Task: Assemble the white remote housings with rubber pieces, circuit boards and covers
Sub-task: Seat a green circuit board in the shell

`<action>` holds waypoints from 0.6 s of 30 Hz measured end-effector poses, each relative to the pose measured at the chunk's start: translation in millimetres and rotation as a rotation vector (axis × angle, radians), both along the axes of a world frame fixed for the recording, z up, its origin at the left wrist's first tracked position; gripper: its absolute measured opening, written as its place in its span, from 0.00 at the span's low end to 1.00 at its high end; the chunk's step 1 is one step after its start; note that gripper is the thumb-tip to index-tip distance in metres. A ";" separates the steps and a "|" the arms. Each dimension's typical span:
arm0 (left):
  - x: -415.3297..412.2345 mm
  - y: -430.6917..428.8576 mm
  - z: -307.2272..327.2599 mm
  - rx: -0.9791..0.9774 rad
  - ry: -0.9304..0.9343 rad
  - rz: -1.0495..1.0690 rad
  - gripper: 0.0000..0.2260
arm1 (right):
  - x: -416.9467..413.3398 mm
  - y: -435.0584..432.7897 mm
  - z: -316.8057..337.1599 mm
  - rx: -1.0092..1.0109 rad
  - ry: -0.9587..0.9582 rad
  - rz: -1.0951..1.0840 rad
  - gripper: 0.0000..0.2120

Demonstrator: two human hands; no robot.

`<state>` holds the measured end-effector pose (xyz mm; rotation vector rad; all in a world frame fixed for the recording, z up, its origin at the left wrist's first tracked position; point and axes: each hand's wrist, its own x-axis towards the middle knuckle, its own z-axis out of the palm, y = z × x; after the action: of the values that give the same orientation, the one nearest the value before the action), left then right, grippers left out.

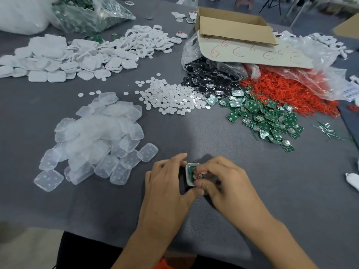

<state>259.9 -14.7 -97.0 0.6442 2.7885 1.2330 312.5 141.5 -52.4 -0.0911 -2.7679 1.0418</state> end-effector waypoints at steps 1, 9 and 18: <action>-0.4 -0.1 -0.8 -0.003 -0.003 -0.001 0.35 | -1.8 -0.8 0.4 0.002 -0.010 -0.006 0.11; -0.9 0.7 -0.3 0.012 0.010 -0.007 0.34 | -9.3 -2.0 3.1 0.017 -0.044 -0.031 0.11; -1.1 1.4 0.8 0.020 0.010 0.000 0.32 | -8.9 -5.5 6.6 0.120 -0.026 0.035 0.12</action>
<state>258.8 -13.3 -96.2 0.6530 2.7877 1.2628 303.6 136.0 -45.8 -0.0404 -2.8577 0.8851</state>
